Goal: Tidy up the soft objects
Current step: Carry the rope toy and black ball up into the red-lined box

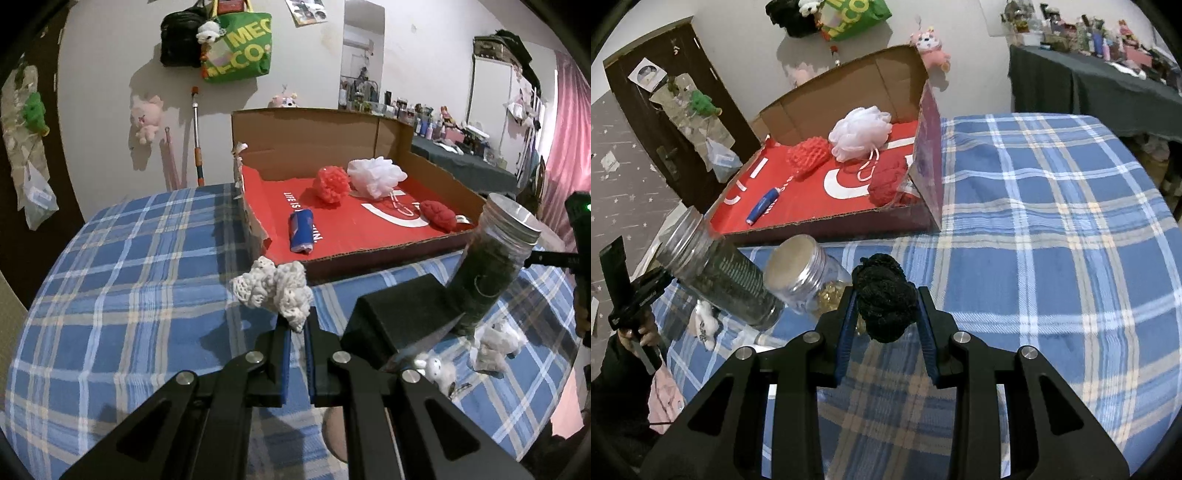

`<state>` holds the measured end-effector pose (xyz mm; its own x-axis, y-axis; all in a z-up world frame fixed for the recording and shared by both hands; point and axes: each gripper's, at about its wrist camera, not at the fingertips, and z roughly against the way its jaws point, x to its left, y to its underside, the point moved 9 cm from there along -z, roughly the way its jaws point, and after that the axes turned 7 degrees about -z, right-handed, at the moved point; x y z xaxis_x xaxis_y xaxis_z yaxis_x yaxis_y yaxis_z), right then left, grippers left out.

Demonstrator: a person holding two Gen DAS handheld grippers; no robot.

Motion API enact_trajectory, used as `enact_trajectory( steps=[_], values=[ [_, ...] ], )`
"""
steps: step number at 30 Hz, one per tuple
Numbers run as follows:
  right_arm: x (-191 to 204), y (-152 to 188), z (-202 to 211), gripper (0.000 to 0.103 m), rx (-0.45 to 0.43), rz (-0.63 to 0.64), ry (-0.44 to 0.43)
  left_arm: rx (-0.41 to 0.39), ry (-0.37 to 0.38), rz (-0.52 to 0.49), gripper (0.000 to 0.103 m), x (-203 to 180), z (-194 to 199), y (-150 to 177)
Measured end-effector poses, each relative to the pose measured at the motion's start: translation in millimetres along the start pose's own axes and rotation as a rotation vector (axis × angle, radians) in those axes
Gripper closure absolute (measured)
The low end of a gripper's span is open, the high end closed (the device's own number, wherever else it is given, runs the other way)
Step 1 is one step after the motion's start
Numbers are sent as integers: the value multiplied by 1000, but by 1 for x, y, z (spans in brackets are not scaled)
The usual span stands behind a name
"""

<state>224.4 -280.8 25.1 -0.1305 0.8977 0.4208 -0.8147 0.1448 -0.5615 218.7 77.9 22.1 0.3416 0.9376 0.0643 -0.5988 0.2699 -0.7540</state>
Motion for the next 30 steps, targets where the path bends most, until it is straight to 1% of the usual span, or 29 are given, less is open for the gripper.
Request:
enact_trajectory(
  steps=[13,19,26,30],
  values=[
    [1,-30,-14,73,128,-70,-76,82,58,-76,95,-6,-14,-24],
    [13,-39,-14,73,171,-53,-96,83,74,-97,96,-11,-12,-40],
    [33,-50,-20,73,192,-2,-96,67,96,-139,96,-26,-10,-64],
    [42,-55,-31,73,217,11,-100,79,109,-162,96,-36,-20,-76]
  ],
)
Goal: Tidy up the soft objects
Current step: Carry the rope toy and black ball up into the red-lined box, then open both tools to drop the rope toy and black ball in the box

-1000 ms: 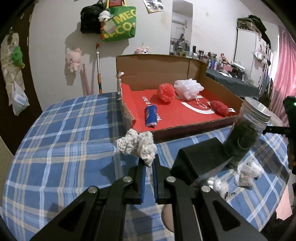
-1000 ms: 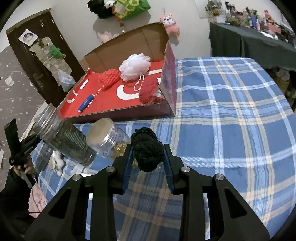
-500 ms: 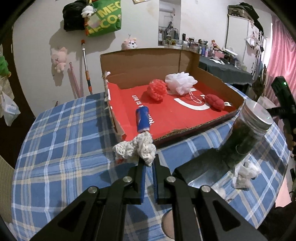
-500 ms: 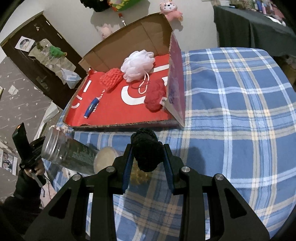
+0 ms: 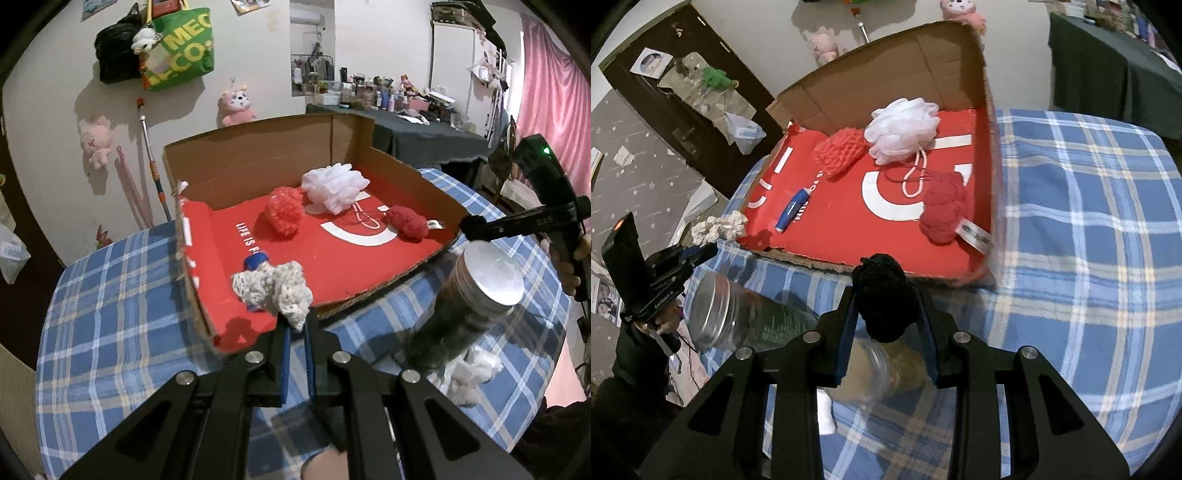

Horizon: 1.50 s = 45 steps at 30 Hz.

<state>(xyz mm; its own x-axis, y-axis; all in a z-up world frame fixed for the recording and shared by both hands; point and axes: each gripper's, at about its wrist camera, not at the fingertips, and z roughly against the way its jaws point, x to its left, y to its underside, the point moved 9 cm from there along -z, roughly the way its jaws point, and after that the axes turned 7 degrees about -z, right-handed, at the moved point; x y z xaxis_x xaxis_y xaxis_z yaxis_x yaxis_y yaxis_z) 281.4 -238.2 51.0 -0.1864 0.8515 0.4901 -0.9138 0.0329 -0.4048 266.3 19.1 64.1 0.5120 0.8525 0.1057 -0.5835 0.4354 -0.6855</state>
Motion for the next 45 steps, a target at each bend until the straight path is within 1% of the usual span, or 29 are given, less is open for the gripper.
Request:
enact_trajectory(
  steps=[4,8,11,16,18,22,24,31,33,34,35,36,37,40,42,43,45],
  values=[
    [9,-10,-14,73,31,15,-2,22,38,-6,96,-9,-16,-12],
    [18,-24,-26,73,44,48,16,44,57,-30,96,-19,-35,-26],
    [25,-34,-39,73,63,90,43,64,71,-49,95,-25,-49,-34],
    [31,-52,-68,73,112,142,114,112,55,-83,95,-24,-77,-49],
    [35,-57,-79,73,141,162,129,135,65,-84,95,-24,-87,-50],
    [37,-63,-95,73,167,195,165,179,54,-94,95,-22,-107,-47],
    [36,-64,-103,73,192,190,178,198,52,-99,95,-22,-113,-43],
    [31,-64,-114,72,230,198,220,208,54,-109,93,-21,-115,-41],
    [31,-65,-114,71,234,210,235,214,52,-109,89,-21,-116,-42],
    [32,-65,-114,66,241,213,237,216,55,-109,80,-21,-116,-41],
    [32,-65,-114,45,247,215,241,215,54,-109,70,-21,-116,-41],
    [34,-66,-116,34,248,217,245,213,51,-110,68,-21,-115,-41],
    [35,-67,-116,29,247,225,248,210,49,-111,66,-21,-115,-41],
    [38,-70,-116,29,234,260,272,211,49,-105,66,-21,-113,-40],
    [40,-71,-114,29,225,261,275,207,49,-102,60,-21,-110,-40],
    [41,-71,-113,29,223,263,273,201,47,-101,53,-20,-108,-41],
    [44,-71,-109,29,215,268,278,187,42,-99,49,-20,-104,-42]
  ],
)
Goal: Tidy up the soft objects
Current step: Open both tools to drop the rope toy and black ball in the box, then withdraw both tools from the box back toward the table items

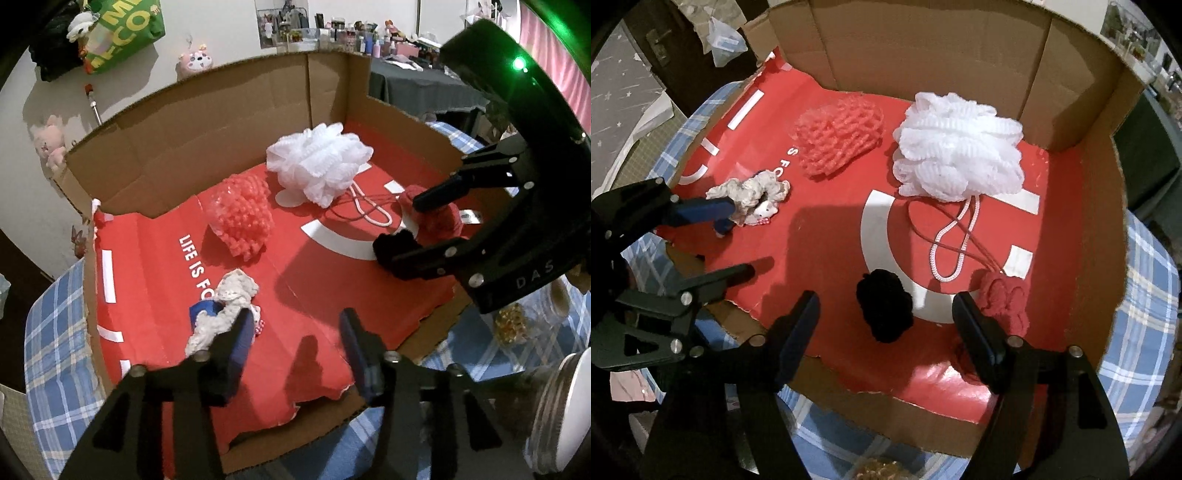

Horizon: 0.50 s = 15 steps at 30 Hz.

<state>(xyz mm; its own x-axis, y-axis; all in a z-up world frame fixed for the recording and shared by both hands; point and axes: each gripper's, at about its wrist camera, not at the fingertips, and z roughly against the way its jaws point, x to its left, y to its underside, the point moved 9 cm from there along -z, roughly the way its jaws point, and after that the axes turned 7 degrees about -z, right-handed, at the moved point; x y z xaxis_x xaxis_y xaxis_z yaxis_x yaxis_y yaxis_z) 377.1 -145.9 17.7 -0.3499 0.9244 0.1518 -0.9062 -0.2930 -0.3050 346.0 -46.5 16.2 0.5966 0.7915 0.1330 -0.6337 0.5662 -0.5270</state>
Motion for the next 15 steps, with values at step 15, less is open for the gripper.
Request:
enact_trajectory(
  steps=[15],
  values=[
    [-7,19,79,29,-154,-47,10,-140,-34,119,25,5,77,6]
  ],
)
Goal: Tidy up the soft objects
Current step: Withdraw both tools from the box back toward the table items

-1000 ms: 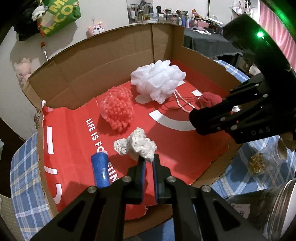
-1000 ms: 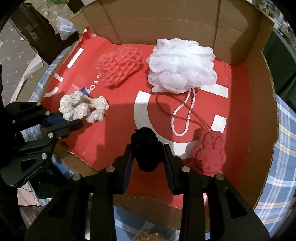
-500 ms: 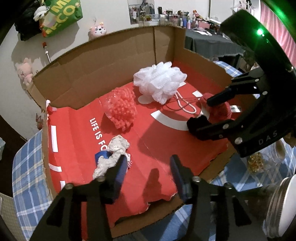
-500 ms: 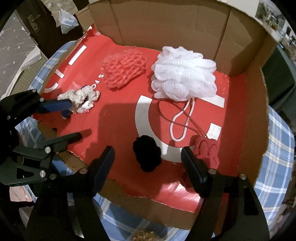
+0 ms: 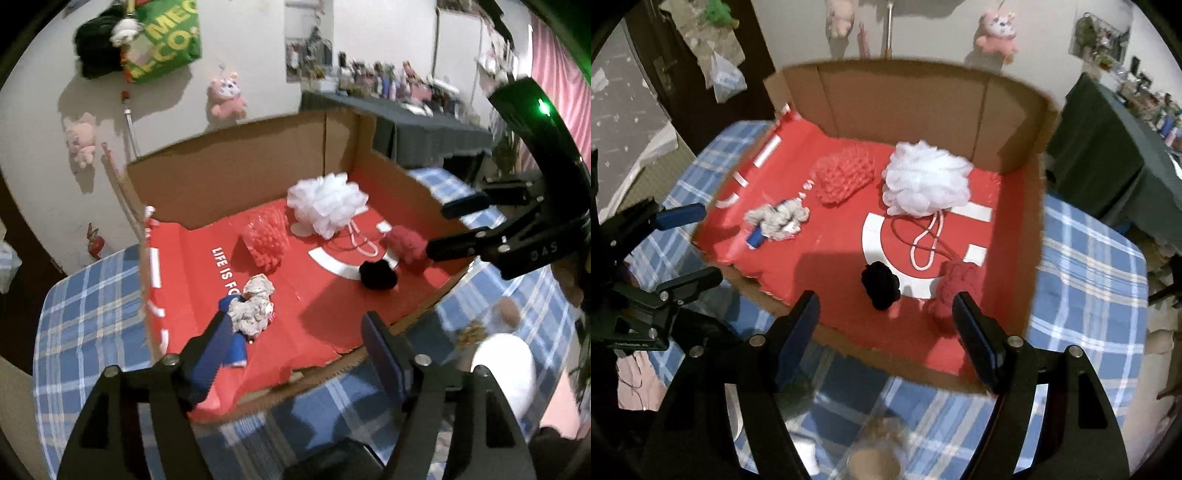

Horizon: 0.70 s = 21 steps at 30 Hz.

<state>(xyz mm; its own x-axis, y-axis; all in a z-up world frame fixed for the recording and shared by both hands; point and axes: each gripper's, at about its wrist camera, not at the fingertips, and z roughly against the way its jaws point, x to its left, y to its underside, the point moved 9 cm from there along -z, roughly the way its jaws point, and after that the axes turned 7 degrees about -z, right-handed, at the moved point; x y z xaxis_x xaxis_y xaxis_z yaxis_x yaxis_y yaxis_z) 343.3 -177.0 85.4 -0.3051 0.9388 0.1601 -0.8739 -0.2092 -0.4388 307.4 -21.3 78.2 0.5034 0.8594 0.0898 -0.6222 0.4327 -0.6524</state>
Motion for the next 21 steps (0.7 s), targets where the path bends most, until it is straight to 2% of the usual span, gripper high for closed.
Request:
enact_trajectory(
  steps=[7,10,14,18,19,20,21],
  values=[
    [15,14,67,24,-145,-5,-20,-136,-14,45,8,-17,60,6],
    [24,27,98,13,-211,0,-32,-201,-22,67,1,-23,84,8],
    [36,49,135,12,-329,44,4,-300,-47,92,0,-32,120,14],
    [51,75,170,12,-488,81,54,-432,-166,92,0,-38,159,20],
    [53,82,177,9,-526,87,63,-465,-203,93,0,-40,169,23],
    [57,90,186,2,-578,91,76,-484,-215,95,0,-42,175,25],
    [60,97,193,0,-619,87,91,-513,-215,107,0,-46,183,28]
  ],
)
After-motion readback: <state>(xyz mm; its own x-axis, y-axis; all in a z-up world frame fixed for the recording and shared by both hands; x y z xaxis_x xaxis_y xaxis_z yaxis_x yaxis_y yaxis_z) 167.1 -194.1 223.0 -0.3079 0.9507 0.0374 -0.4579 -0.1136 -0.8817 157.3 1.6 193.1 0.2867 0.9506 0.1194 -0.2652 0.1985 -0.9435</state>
